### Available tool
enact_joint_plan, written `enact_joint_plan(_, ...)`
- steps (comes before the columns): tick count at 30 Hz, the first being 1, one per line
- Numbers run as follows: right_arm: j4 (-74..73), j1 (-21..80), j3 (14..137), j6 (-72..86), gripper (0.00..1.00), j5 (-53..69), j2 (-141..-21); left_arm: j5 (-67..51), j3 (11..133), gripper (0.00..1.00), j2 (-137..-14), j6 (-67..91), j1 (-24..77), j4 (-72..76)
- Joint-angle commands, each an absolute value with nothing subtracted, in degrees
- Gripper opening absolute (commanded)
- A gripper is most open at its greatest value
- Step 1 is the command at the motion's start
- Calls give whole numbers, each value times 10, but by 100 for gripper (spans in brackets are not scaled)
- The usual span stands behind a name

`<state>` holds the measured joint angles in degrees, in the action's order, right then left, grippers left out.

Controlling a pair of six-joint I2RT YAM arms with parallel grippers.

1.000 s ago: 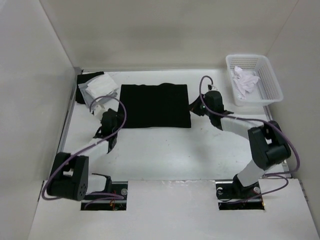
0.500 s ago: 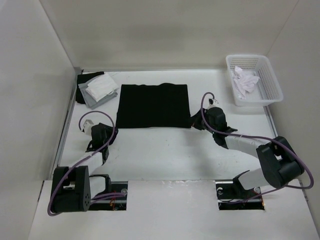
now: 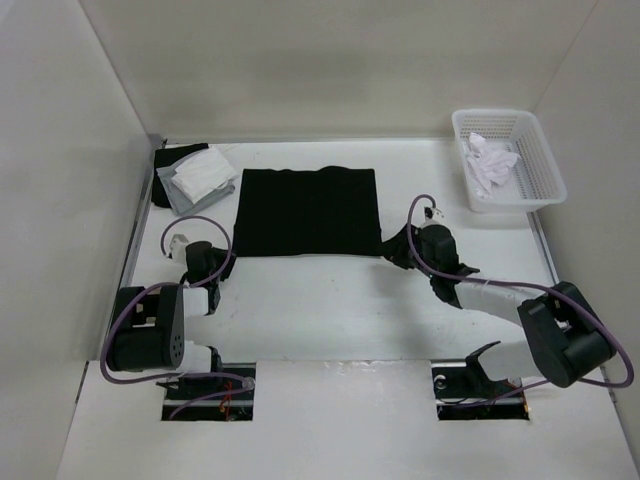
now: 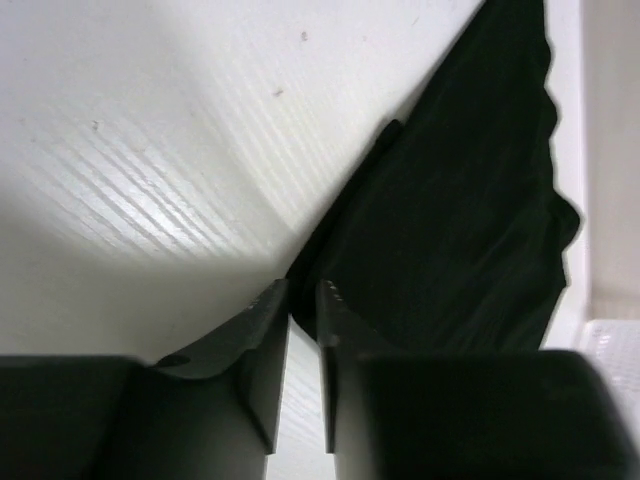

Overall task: Fold and stack the tank tops
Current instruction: Fold the tank top

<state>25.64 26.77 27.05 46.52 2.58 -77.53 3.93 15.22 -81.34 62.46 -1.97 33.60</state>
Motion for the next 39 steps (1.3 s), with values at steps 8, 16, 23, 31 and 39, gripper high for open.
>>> enact_joint_plan(8, 270, 253, 271, 501, 45, -1, -830, 54, 154, 3, -802, 628, -19, 344)
enact_joint_plan(16, 321, 249, 281, 546, 40, 28, -907, 56, 146, 2, -793, 617, -15, 346)
enact_joint_plan(23, 337, 235, 288, 565, 29, 36, -937, 55, 152, 2, -799, 617, -9, 353)
enact_joint_plan(31, 348, 233, 290, 576, 26, 7, -946, 56, 157, 2, -804, 617, -3, 353)
enact_joint_plan(39, 362, 235, 306, 559, 1, -17, -957, 50, 157, 0, -800, 621, -1, 364)
